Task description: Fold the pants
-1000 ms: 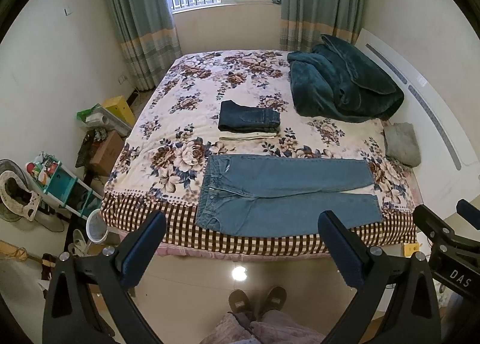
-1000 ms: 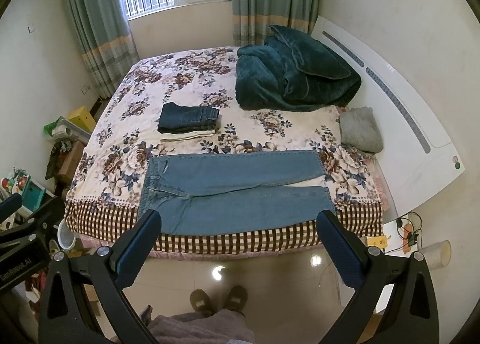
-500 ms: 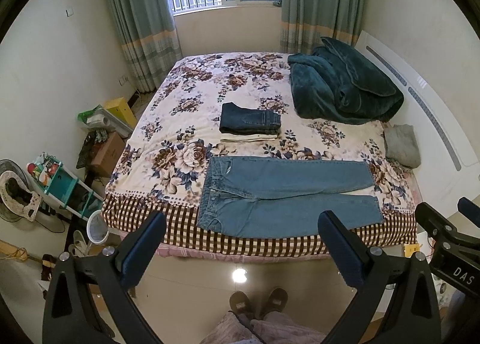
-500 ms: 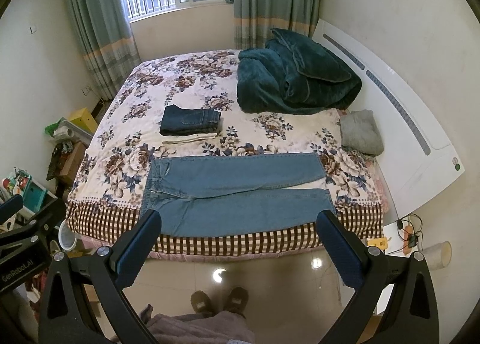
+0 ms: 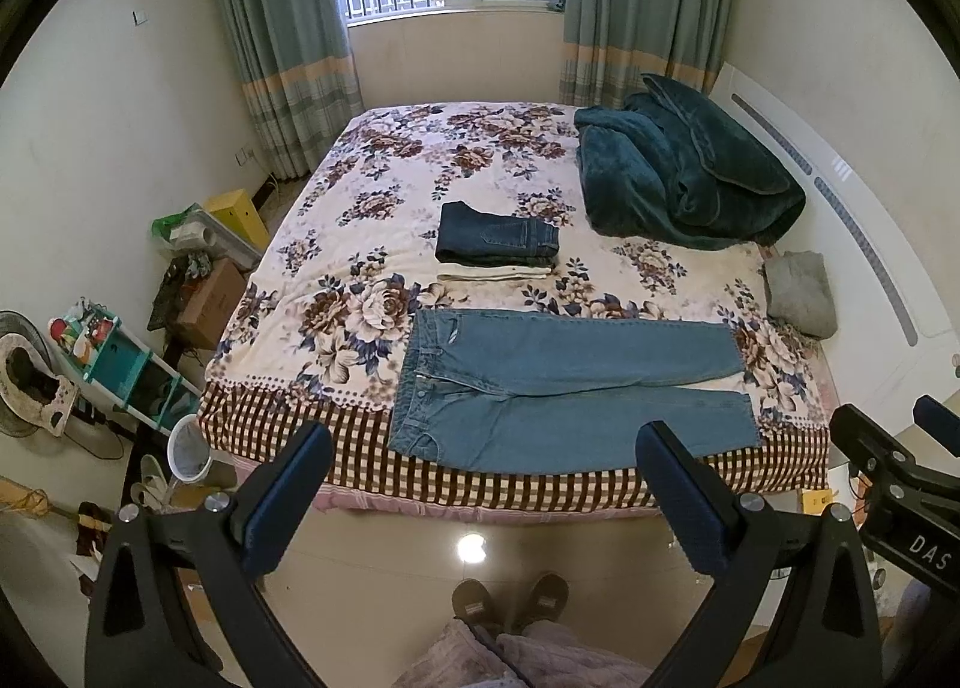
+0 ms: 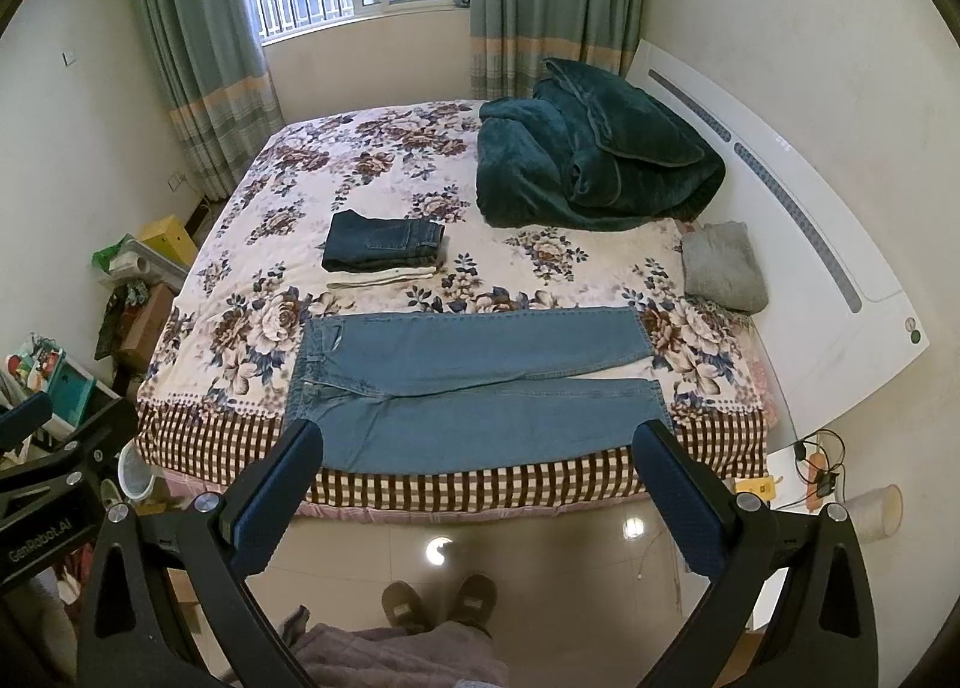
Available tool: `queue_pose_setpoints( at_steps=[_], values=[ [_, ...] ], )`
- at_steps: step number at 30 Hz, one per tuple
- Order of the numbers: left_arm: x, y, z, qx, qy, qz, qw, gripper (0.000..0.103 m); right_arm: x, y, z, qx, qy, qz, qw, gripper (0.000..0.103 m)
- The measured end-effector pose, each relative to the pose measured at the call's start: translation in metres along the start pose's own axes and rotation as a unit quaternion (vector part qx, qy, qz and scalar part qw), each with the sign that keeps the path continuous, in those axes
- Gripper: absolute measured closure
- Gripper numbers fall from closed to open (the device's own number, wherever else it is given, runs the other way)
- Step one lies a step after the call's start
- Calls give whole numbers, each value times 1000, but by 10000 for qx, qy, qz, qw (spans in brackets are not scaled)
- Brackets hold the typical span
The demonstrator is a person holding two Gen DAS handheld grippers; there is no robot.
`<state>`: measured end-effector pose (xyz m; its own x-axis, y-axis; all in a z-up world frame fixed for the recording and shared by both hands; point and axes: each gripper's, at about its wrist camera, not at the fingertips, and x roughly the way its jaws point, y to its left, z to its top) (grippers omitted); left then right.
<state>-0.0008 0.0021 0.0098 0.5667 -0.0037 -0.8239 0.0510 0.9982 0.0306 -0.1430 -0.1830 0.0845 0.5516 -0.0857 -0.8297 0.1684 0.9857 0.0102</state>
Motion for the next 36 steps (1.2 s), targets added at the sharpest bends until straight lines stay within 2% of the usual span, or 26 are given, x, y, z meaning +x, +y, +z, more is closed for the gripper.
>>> queue_pose_setpoints(
  at_steps=[20,30,32,36],
  values=[
    [-3,0,-3,-20,0,-24,10000,0,-6,7,3,-35,31,5,10000,0],
    [5,-27,-9,7,96,-42,9999,0,-5,4,-4,15,130,83,9999,0],
    [10,-28,-6,-9,113,-29,9999,0,1,-1,-5,38,152,59,9999,0],
    [23,-28,1,-58,45,100,9999,0,40,-17,4,158,209,-8,9997,0]
  ],
)
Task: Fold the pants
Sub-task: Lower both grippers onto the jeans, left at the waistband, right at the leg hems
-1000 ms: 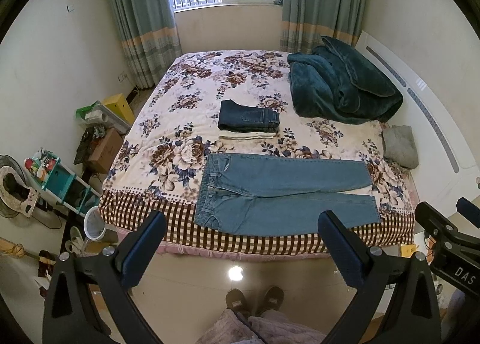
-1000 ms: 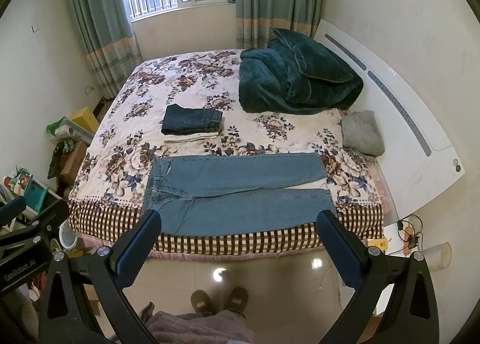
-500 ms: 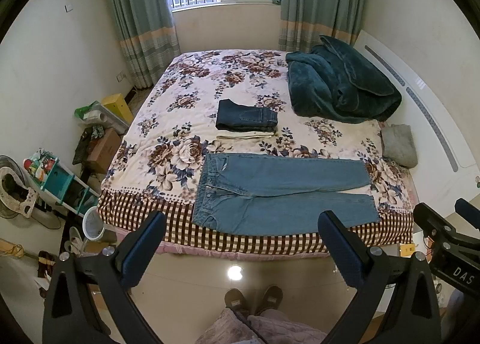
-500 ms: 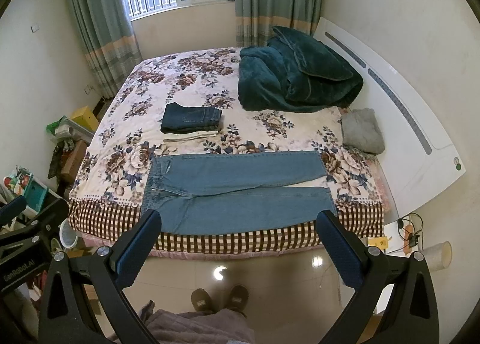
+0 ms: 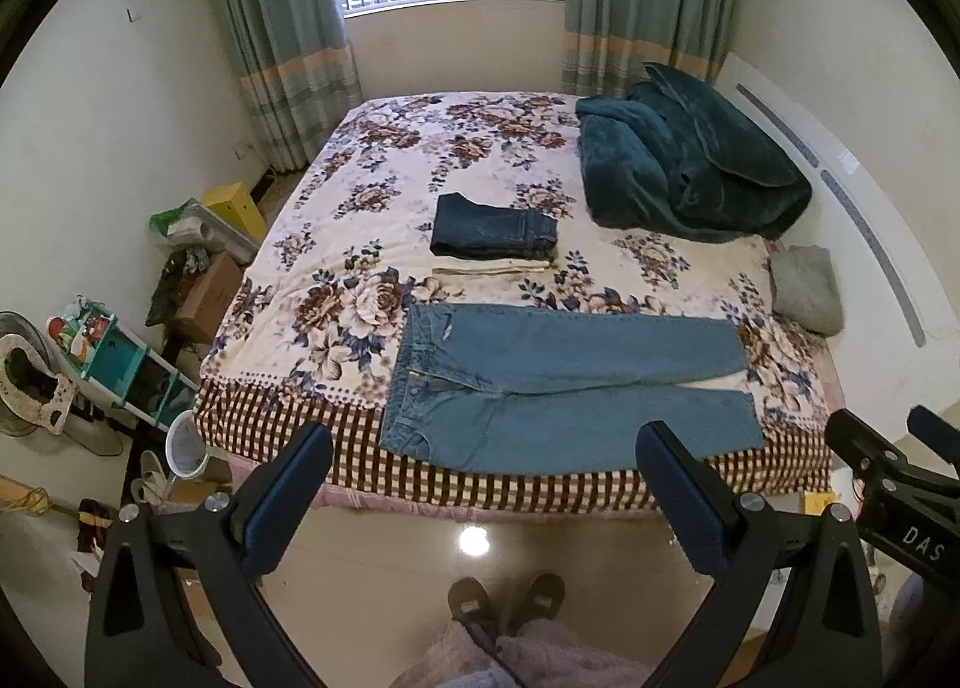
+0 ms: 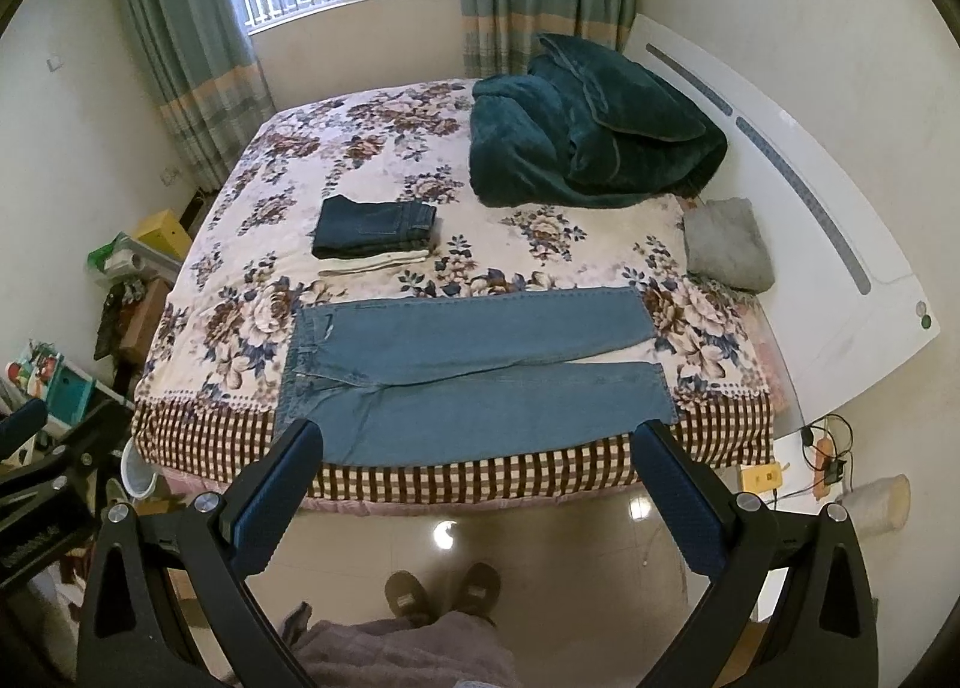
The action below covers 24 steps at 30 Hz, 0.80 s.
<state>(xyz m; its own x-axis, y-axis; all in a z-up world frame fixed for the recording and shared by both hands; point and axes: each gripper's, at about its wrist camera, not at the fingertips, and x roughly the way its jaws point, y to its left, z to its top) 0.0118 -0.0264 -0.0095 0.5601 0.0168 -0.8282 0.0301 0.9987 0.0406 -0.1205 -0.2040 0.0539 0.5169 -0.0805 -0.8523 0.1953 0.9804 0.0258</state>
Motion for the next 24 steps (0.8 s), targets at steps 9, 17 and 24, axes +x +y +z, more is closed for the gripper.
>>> queue_pose_setpoints(
  at_steps=[9,17,24],
  values=[
    [96,-21,40,-48,84,745,9972,0,110,-34,53,241,169,-277,9992,0],
    [204,-17,78,-334,721,663,9946,0,251,-59,115,372,636,-478,9961,0],
    [313,-23,116,-377,1253,553,9899,0,398,-83,165,831,1136,-637,9880,0]
  ],
)
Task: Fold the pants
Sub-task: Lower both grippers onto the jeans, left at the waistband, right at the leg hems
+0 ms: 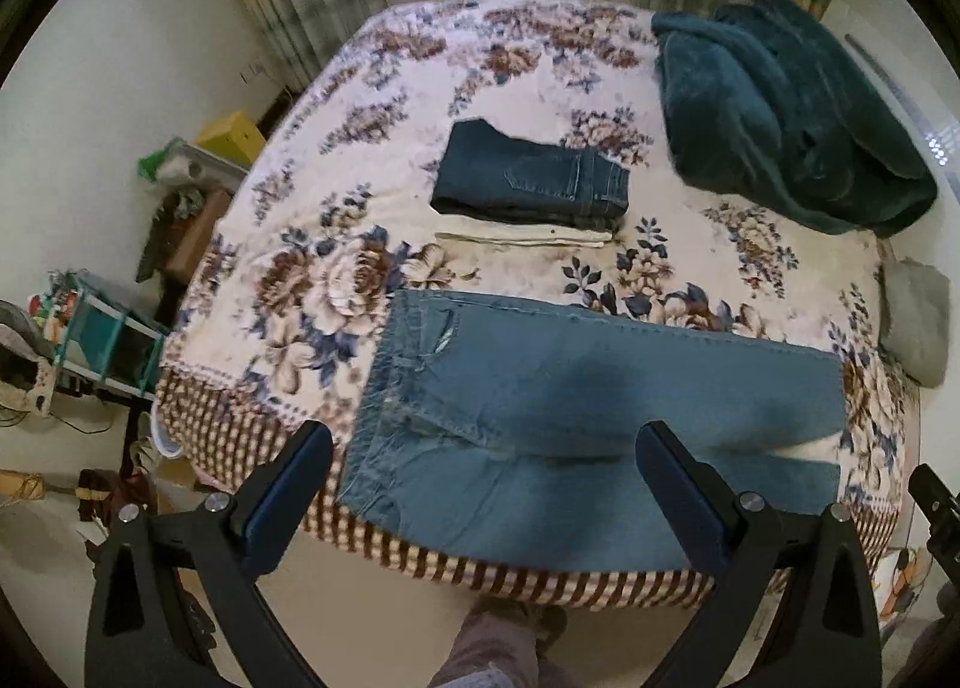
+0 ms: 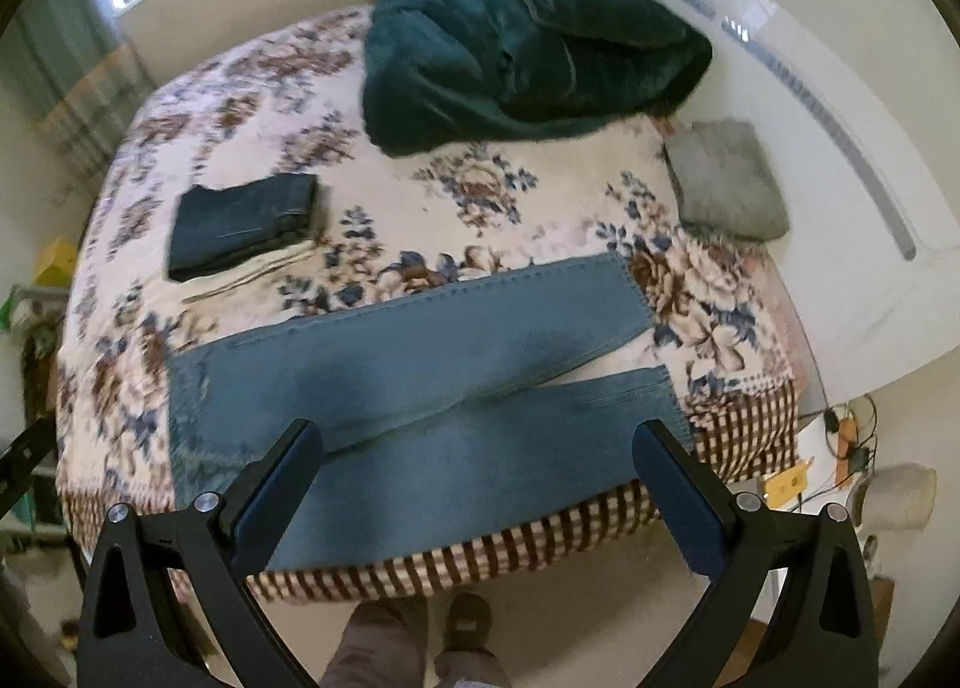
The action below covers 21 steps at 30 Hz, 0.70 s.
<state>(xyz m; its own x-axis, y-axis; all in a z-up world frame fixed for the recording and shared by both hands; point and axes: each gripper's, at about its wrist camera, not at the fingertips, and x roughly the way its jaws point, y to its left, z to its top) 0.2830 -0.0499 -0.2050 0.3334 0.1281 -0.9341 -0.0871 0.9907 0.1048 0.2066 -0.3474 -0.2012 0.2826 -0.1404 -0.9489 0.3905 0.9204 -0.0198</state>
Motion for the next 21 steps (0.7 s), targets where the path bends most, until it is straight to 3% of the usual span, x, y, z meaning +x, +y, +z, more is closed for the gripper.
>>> queue_pose_setpoints(
  at_steps=[7,12,18,21],
  values=[
    [110,-8,68,-342,618,20,9975,0,149,12,84,600,627,-265,9959,0],
    [205,-6,101,-996,1194,131,9878,0,249,16,114,952,1027,-509,9888,0],
    [333,-4,121,-1743,1958,444,9640,0,381,-6,136,1633,1631,-652,9708,0],
    [392,4,123,-2229,2393,567,9433,1,434,-23,140,2017,1900,-718,9582,0]
  ],
)
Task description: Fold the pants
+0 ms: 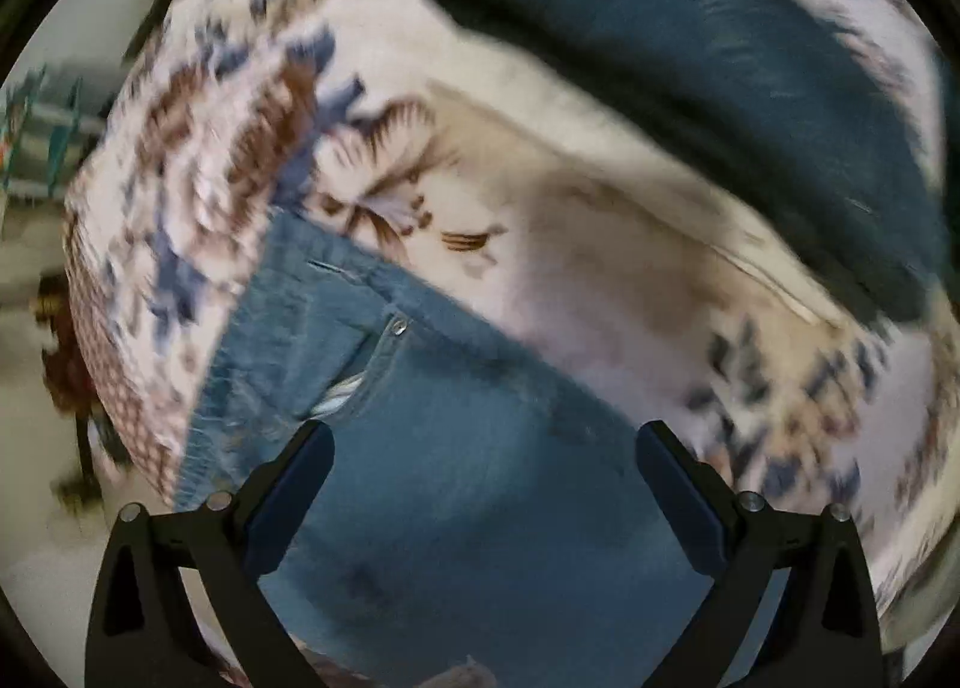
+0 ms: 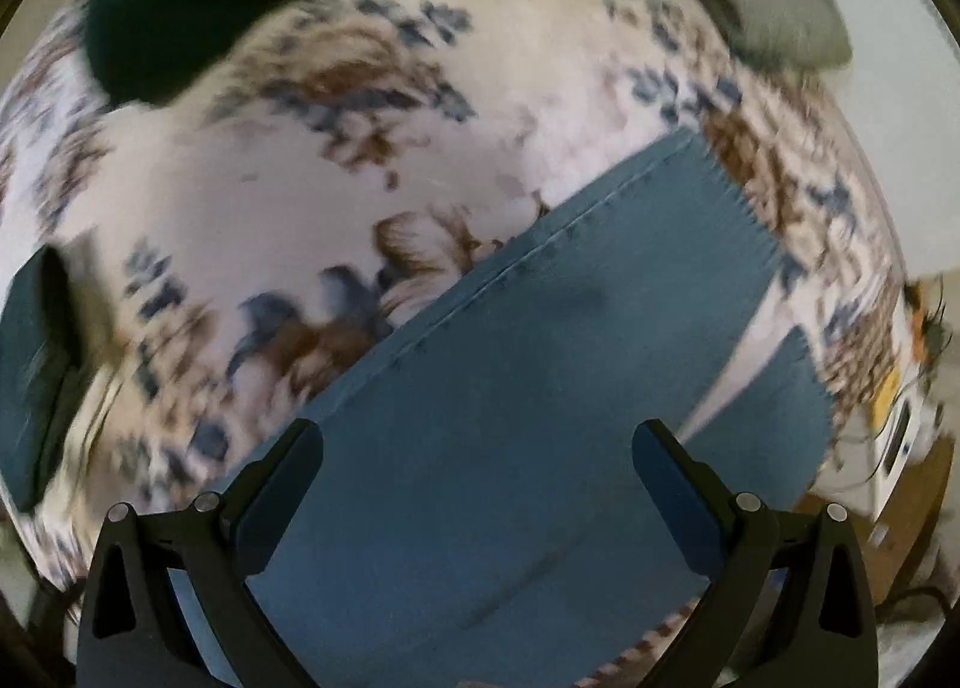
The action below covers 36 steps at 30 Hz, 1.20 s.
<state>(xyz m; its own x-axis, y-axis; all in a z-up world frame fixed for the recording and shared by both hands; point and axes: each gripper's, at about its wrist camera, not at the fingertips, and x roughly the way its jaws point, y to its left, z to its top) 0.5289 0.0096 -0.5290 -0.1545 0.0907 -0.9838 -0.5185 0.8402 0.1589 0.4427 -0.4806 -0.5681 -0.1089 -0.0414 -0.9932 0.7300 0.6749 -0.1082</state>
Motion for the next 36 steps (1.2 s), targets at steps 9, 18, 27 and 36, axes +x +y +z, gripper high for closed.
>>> queue_pose_setpoints(
  at_steps=[9,18,27,36],
  values=[
    [70,27,35,-1051,557,549,9914,1,89,-19,54,911,509,-238,9943,0],
    [79,38,45,-1360,503,119,9894,10,120,-13,65,971,716,-223,9924,8],
    [45,85,46,-1616,-136,-1046,9812,83,133,-29,49,1059,935,109,9899,89],
    [-23,147,20,-1619,-675,-2411,9545,84,66,-70,-7,767,318,580,9949,96]
  ],
)
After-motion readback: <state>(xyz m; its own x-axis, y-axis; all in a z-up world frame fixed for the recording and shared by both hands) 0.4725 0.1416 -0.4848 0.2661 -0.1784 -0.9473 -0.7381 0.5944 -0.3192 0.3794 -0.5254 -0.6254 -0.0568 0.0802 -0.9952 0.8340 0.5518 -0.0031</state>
